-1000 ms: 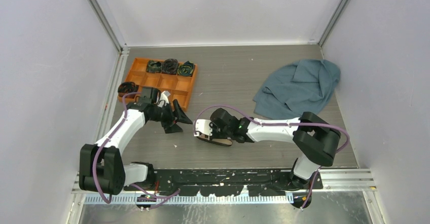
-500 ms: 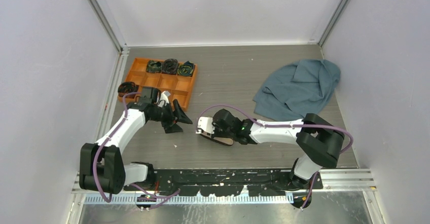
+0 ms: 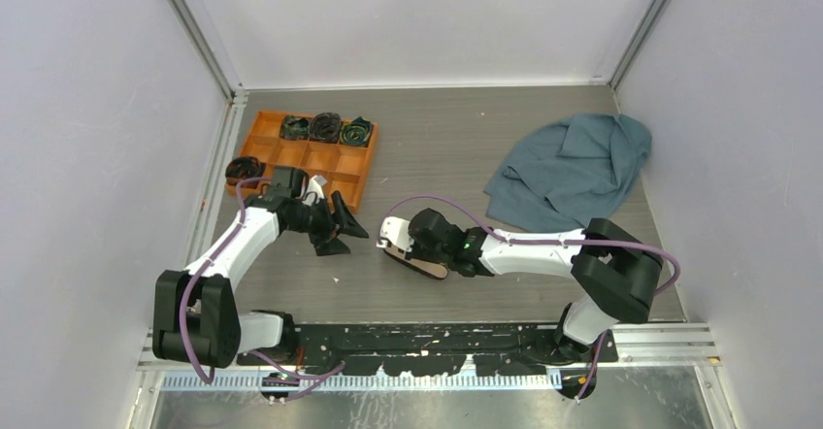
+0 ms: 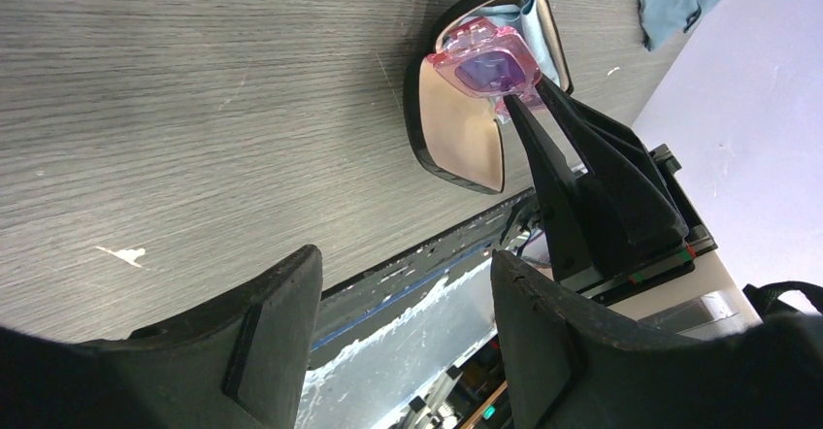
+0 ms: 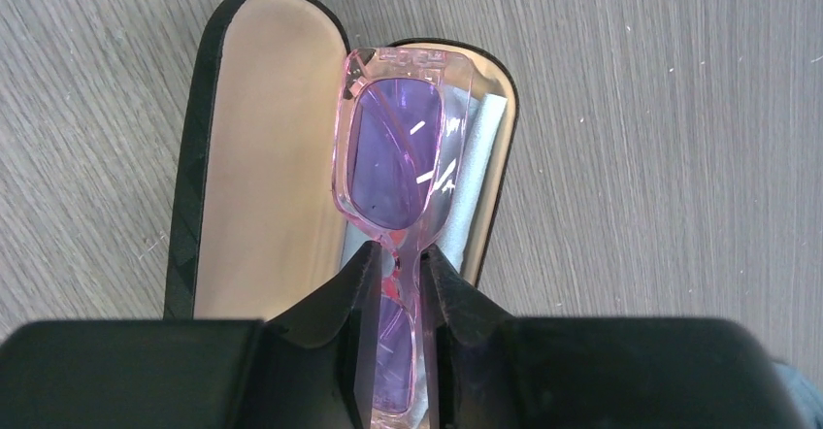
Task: Organize the sunglasses
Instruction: Adjust the sunglasses in the sunglasses case.
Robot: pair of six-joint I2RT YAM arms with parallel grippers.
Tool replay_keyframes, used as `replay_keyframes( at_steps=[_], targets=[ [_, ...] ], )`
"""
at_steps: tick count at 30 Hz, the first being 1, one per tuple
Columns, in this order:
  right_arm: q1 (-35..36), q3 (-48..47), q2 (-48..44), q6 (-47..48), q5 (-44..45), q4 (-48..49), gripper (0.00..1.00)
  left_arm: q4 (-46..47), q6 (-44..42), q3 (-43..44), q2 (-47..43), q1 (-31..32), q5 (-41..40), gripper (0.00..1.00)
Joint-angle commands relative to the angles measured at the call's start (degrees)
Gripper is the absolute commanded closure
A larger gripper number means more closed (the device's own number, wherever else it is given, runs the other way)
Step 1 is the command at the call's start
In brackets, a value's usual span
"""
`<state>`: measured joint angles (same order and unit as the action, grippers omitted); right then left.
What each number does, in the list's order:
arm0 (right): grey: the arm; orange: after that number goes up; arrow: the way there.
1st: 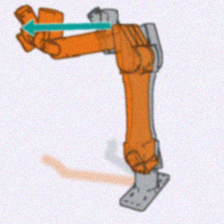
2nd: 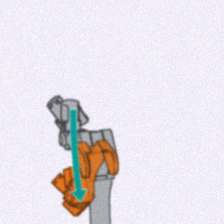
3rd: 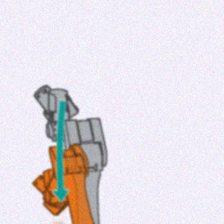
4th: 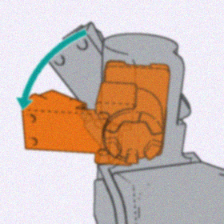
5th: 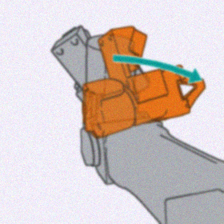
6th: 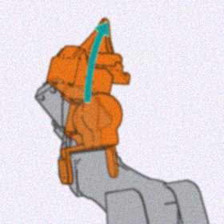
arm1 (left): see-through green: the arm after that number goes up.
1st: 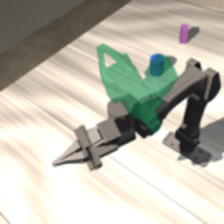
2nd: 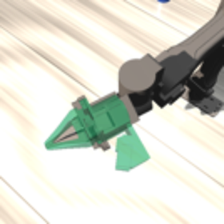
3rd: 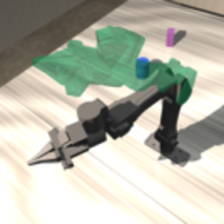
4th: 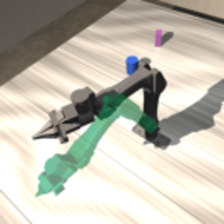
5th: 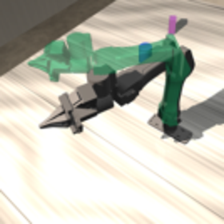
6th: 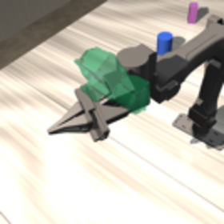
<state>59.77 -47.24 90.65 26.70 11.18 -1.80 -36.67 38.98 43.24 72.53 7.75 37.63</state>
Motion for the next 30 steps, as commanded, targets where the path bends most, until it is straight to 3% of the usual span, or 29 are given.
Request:
replay_keyframes(
  at_steps=[1, 9, 17, 30],
  targets=[
    [-0.1, -1.2, -0.6, -2.5, 2.5, -2.0, 1.00, 0.9, 0.5, 1.1, -0.2, -0.5, 1.3, 0.35],
    [0.0, -2.2, 0.4, -6.4, 9.3, -2.4, 0.99, 0.5, 0.5, 1.1, -0.6, -0.5, 1.0, 0.35],
    [1.5, -6.2, 1.5, -9.2, 14.7, -9.0, 0.99, 0.6, 0.6, 1.2, -0.2, -0.5, 0.8, 0.35],
    [2.0, -5.6, 4.5, -12.5, 15.9, -8.6, 1.00, 0.7, 0.6, 1.0, -0.2, -0.4, 1.0, 0.34]
  ],
)
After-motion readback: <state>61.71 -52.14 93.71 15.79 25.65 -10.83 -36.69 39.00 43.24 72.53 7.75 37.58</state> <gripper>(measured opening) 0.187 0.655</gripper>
